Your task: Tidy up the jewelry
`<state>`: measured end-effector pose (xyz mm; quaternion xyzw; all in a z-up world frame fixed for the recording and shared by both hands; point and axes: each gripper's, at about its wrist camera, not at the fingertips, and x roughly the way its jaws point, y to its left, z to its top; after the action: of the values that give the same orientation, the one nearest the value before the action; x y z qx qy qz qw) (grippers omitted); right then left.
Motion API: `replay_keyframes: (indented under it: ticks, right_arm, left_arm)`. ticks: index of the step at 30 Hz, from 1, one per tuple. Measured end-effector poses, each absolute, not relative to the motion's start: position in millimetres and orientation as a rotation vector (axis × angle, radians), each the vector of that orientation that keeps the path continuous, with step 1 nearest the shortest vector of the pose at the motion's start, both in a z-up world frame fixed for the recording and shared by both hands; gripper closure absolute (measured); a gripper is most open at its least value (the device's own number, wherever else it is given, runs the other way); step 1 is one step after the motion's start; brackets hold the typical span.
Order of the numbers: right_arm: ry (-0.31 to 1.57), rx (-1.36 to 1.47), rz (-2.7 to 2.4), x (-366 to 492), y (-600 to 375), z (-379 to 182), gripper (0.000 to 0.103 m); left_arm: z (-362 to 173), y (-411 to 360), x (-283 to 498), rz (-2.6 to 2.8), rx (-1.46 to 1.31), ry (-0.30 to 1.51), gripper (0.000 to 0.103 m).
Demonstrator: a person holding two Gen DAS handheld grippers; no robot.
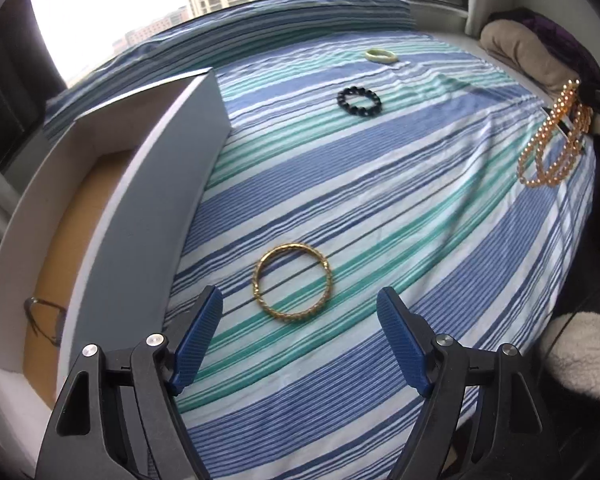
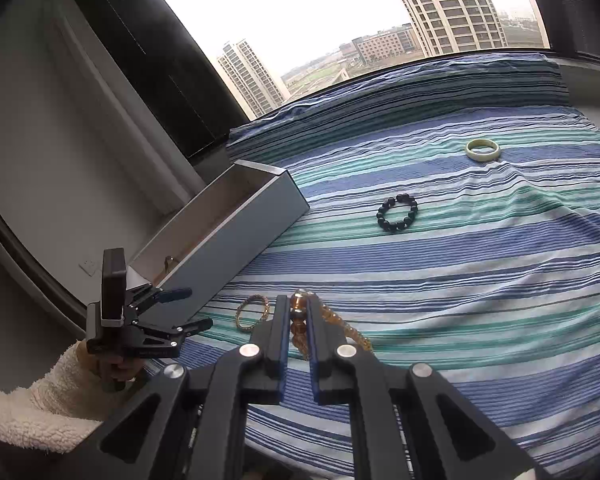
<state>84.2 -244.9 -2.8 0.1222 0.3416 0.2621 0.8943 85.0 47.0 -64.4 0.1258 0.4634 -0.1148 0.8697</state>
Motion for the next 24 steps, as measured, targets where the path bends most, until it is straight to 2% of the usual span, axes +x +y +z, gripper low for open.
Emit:
replay_keyframes:
  ticks: [2, 4, 6, 9, 13, 16, 19, 21, 24]
  right_arm:
    - [0.714, 0.262, 0.549, 83.5, -243.8, -5.1, 0.095]
    - [0.713, 0.262, 0.557, 81.5, -241.5, -5.1, 0.095]
    - [0.714, 0.264, 0.568, 80.8, -239.1, -5.6, 0.095]
    - [0.712, 0.269, 0.581, 76.8, -236.8, -5.0, 0.095]
    - [0.715, 0.273, 0.595, 73.9, -233.8, -6.2, 0.095]
    - [0.717, 0.274, 0.602, 74.5, -231.3, -7.5, 0.095]
    - [0.717, 0.280, 0.608, 74.4, -229.2, -7.2, 0.095]
    - [0.717, 0.279, 0.610, 74.0, -227.6, -6.5, 0.095]
    - [0.721, 0.279, 0.612, 74.3, -225.3, -5.9, 0.095]
  left_arm:
    - [-73.1, 33.9, 88.9, -0.271, 0.312, 0.971, 0.026]
    - [-84.1, 26.5, 97.0, -0.291, 0.320, 1.003, 0.033]
    - [-95.0, 24.6, 105.3, -0.294, 0.309, 1.042, 0.046]
    - [-107.1, 26.9, 113.5, -0.282, 0.285, 1.080, 0.054]
    - [-117.0, 32.4, 119.3, -0.269, 0.263, 1.109, 0.056]
    - [-121.9, 36.1, 120.8, -0.279, 0.241, 1.133, 0.071]
    - [-121.1, 40.0, 122.4, -0.293, 0.208, 1.147, 0.093]
    - [-121.3, 43.4, 124.3, -0.281, 0.181, 1.154, 0.100]
    - [-118.6, 52.9, 125.6, -0.243, 0.099, 1.163, 0.101]
